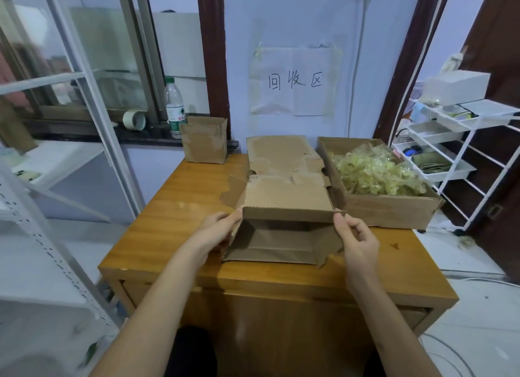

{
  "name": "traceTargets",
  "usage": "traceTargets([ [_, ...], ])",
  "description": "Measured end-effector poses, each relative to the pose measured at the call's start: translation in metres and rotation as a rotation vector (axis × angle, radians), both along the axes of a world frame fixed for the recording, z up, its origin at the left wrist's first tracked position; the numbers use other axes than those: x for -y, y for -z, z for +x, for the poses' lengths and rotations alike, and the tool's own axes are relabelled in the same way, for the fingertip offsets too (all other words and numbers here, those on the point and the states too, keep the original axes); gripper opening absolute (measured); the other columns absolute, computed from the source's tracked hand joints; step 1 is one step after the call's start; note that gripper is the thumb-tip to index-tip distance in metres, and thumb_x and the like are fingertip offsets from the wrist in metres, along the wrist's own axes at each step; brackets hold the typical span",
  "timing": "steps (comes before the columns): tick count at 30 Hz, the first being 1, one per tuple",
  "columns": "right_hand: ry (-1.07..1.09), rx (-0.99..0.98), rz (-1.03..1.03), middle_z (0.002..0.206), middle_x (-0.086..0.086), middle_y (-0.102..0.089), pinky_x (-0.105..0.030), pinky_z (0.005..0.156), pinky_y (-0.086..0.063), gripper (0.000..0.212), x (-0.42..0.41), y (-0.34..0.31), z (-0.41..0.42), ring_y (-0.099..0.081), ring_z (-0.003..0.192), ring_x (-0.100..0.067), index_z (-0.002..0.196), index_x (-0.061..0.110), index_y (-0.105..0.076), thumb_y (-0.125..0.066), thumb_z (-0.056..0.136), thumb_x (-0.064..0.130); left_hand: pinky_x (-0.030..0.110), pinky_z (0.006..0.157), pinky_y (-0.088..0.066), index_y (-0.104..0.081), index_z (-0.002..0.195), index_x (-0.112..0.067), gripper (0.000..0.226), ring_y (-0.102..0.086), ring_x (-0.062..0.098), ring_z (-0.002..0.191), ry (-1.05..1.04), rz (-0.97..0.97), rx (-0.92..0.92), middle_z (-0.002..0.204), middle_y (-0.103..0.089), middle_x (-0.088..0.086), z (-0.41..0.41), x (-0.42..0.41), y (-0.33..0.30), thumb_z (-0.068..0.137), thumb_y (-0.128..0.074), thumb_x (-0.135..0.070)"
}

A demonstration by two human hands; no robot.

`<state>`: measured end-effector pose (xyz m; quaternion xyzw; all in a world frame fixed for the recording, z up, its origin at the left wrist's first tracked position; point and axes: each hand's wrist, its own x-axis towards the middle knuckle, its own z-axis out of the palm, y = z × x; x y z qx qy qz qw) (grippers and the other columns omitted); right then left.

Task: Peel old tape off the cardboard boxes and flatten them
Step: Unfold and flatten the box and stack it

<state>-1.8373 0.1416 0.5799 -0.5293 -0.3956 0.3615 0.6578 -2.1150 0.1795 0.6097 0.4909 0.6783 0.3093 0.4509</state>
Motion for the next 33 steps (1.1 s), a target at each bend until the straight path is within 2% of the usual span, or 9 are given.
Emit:
traceTargets([
  [5, -0.124, -0.312, -0.147, 0.124, -0.004, -0.074, -0.053, 0.093, -0.057, 0.048, 0.001, -0.007, 0.025, -0.07, 0.113, -0.03, 0.084, 0.011, -0.071, -0.052, 0.103, 0.051, 0.029, 0.082, -0.051, -0.042, 0.154, -0.03, 0.096, -0.056, 0.02, 0.116, 0.066, 0.061, -0.027, 0.148, -0.054, 0.002, 0.011, 0.001, 0.005, 0.078, -0.067, -0.082],
  [8, -0.173, -0.037, -0.297, 0.12, -0.008, -0.072, -0.046, 0.091, -0.056, 0.027, 0.0, -0.004, 0.041, -0.069, 0.107, -0.027, 0.106, 0.014, -0.073, -0.076, 0.09, 0.036, 0.052, 0.106, -0.05, -0.041, 0.152, -0.041, 0.121, -0.052, 0.03, 0.134, 0.087, 0.06, -0.218, 0.155, -0.045, 0.005, 0.011, -0.002, 0.016, 0.051, -0.061, -0.104],
  [10, -0.246, 0.071, -0.366, 0.121, -0.008, -0.071, -0.039, 0.087, -0.058, 0.045, -0.002, 0.002, 0.046, -0.07, 0.106, -0.024, 0.121, 0.018, -0.065, -0.087, 0.081, 0.021, 0.055, 0.115, -0.04, -0.034, 0.156, -0.046, 0.114, -0.04, 0.033, 0.144, 0.109, 0.057, -0.389, 0.157, -0.036, 0.008, 0.011, 0.002, 0.019, 0.059, -0.057, -0.102],
  [13, -0.341, 0.048, -0.474, 0.115, -0.006, -0.073, -0.035, 0.071, -0.06, 0.057, -0.004, 0.005, 0.044, -0.074, 0.096, -0.023, 0.132, 0.02, -0.051, -0.084, 0.086, 0.023, 0.05, 0.114, -0.035, -0.021, 0.159, -0.051, 0.103, -0.034, 0.034, 0.145, 0.131, 0.097, -0.664, 0.157, -0.035, 0.009, 0.004, 0.016, 0.02, 0.072, -0.055, -0.094],
  [16, -0.362, 0.082, -0.538, 0.11, -0.012, -0.073, -0.035, 0.066, -0.062, 0.045, -0.013, 0.002, 0.04, -0.073, 0.088, -0.028, 0.128, 0.007, -0.062, -0.073, 0.096, 0.036, 0.049, 0.111, -0.031, -0.019, 0.159, -0.051, 0.098, -0.031, 0.028, 0.144, 0.183, 0.133, -0.82, 0.159, -0.032, 0.003, -0.009, 0.027, 0.029, 0.076, -0.047, -0.095],
  [19, -0.312, 0.253, -0.542, 0.099, -0.01, -0.075, -0.039, 0.063, -0.062, 0.031, -0.022, -0.003, 0.026, -0.073, 0.084, -0.026, 0.12, 0.005, -0.066, -0.073, 0.097, 0.025, 0.052, 0.12, -0.019, -0.013, 0.161, -0.049, 0.09, -0.014, 0.026, 0.154, 0.3, 0.17, -0.91, 0.171, -0.012, -0.002, -0.016, 0.036, 0.04, 0.084, -0.027, -0.093],
  [24, -0.067, 0.857, -0.451, 0.095, 0.004, -0.065, -0.033, 0.067, -0.047, 0.042, -0.026, 0.002, -0.001, -0.062, 0.09, -0.019, 0.134, 0.02, -0.055, -0.069, 0.098, 0.037, 0.049, 0.128, 0.009, 0.007, 0.163, -0.047, 0.079, 0.027, 0.019, 0.156, 0.497, 0.165, -0.967, 0.17, 0.028, -0.007, -0.018, 0.033, 0.044, 0.095, -0.01, -0.082],
  [29, -0.046, 1.367, -0.377, 0.156, -0.004, -0.041, -0.04, 0.107, -0.045, 0.046, -0.017, 0.002, -0.023, -0.041, 0.139, -0.026, 0.149, 0.023, -0.047, -0.052, 0.104, 0.033, 0.05, 0.127, -0.011, -0.008, 0.164, -0.045, 0.087, -0.006, 0.02, 0.158, 0.534, 0.202, -1.029, 0.173, -0.006, -0.008, -0.024, 0.019, 0.033, 0.09, -0.021, -0.089],
  [33, -0.426, 1.506, -0.376, 0.175, -0.002, -0.002, -0.058, 0.126, 0.001, 0.066, -0.02, 0.011, -0.046, 0.001, 0.16, -0.035, 0.165, 0.036, -0.015, -0.024, 0.106, 0.063, 0.048, 0.127, -0.001, -0.016, 0.162, -0.048, 0.104, -0.006, 0.021, 0.155, 0.549, 0.254, -1.009, 0.168, -0.014, -0.004, -0.031, 0.0, 0.029, 0.074, -0.032, -0.101],
])
